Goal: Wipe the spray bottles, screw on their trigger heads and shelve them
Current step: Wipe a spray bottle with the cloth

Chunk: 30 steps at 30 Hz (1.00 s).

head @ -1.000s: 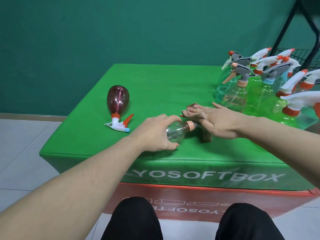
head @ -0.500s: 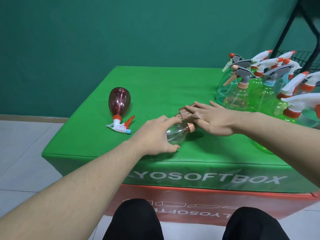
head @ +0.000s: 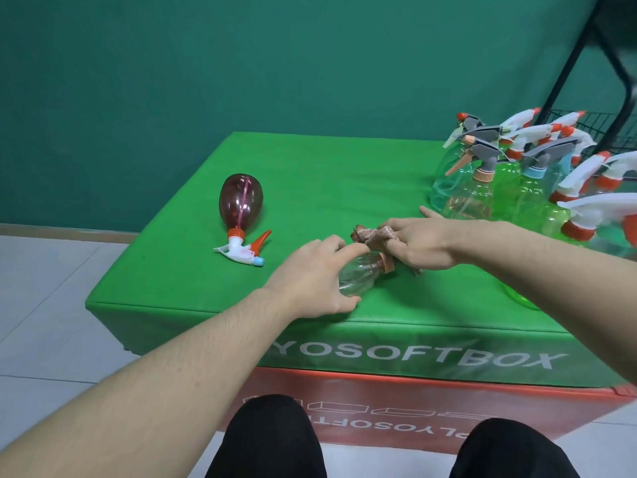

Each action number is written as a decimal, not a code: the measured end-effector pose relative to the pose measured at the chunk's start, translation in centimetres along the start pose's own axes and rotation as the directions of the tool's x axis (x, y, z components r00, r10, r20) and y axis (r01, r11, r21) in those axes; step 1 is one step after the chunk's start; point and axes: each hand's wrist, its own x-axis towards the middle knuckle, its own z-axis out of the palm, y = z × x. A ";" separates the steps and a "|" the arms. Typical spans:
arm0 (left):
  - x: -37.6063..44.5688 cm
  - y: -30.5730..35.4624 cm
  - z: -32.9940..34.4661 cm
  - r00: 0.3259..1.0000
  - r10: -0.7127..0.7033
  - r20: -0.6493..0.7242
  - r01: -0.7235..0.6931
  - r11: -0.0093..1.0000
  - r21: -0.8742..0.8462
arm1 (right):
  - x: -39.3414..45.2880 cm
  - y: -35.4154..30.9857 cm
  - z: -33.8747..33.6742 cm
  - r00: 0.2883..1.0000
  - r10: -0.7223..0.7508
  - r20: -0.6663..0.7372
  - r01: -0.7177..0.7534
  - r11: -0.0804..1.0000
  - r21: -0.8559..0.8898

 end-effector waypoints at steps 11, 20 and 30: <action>0.1 0.0 0.0 0.999 -0.036 -0.022 0.035 0.999 -0.015 | 1.0 -0.5 0.9 0.994 0.058 -0.094 -0.053 0.997 0.049; 0.1 -0.3 0.0 1.000 -0.006 -0.020 0.005 0.999 -0.038 | 0.0 0.2 0.8 0.995 0.060 -0.082 -0.059 0.998 0.009; 0.4 -0.1 0.0 1.000 -0.014 -0.006 0.014 1.000 -0.028 | 2.5 -0.4 1.6 0.989 0.000 -0.147 0.025 0.985 0.171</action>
